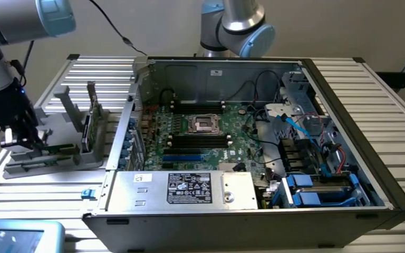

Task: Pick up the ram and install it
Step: 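Pick up the ram and move it above insertion slot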

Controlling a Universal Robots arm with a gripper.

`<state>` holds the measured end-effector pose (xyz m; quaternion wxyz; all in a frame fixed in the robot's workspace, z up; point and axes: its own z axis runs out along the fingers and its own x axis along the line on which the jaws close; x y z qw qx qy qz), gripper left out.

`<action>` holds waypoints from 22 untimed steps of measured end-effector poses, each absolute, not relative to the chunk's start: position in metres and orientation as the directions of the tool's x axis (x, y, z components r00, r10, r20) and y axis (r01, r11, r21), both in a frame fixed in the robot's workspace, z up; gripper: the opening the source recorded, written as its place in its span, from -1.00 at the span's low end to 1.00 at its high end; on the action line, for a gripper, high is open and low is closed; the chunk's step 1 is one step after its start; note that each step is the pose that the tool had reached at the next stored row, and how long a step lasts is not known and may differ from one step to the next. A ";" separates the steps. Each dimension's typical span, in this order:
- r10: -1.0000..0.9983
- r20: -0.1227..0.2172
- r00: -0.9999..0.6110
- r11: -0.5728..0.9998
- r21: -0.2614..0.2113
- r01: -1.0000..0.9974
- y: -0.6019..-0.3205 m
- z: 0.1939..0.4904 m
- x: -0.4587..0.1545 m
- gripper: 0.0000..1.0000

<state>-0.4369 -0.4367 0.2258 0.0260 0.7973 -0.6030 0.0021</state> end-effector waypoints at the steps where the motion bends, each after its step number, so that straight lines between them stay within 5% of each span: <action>1: -0.962 0.035 0.270 -0.268 0.039 -0.963 -0.437 0.225 -0.437 -0.40; 22: -0.973 0.034 0.227 -0.225 0.041 -0.973 -0.440 0.209 -0.439 -0.40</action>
